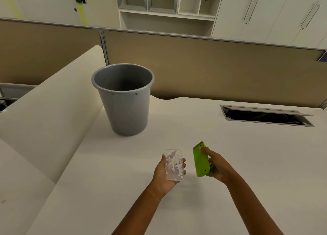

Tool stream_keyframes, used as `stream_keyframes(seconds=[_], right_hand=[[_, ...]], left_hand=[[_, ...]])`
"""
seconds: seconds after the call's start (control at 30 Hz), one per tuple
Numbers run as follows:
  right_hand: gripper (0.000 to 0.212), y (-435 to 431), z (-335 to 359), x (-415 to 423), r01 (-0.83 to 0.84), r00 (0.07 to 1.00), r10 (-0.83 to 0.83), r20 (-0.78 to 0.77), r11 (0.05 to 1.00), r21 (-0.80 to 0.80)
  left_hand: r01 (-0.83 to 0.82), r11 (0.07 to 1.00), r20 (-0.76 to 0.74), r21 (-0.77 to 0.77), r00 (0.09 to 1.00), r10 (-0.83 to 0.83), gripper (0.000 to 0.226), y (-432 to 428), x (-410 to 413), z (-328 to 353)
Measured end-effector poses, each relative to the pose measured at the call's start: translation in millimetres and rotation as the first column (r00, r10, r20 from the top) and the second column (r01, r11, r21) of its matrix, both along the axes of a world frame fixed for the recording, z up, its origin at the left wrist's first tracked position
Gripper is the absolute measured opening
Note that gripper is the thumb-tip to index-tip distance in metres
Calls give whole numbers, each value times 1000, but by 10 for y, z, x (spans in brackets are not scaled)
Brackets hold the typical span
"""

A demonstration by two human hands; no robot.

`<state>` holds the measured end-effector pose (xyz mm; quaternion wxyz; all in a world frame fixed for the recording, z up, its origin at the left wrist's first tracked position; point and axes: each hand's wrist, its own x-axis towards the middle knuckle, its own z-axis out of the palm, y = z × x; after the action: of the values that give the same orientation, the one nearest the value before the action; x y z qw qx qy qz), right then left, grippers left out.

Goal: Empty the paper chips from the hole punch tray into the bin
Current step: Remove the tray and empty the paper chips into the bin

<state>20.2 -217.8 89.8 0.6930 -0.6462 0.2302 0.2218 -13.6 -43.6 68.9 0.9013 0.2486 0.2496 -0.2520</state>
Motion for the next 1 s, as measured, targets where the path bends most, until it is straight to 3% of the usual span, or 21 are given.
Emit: stream_keyframes(seconds=[0.1,0.2,0.27,0.6,1.0], right_hand=[[29,-45,-135,110,83,993,-55,102,950,-302],[54,-73,-254,188,118,986,-25,165,800,-588],[59,-64,-315,218,95,990,1,138,722,-685],[56,7,-496,259,-10,994,98,42,480,-877],[56,28,-535,351,-50,991,136,0,362,-931]], left_hand=[[10,1000,3,20,1000,-10,54,50,-12,-1],[16,999,5,33,1000,-16,55,80,-14,-2],[19,999,9,31,1000,-19,55,91,-2,6],[-8,1000,14,23,1000,8,56,154,71,-35],[-13,1000,11,23,1000,13,55,151,152,-61]])
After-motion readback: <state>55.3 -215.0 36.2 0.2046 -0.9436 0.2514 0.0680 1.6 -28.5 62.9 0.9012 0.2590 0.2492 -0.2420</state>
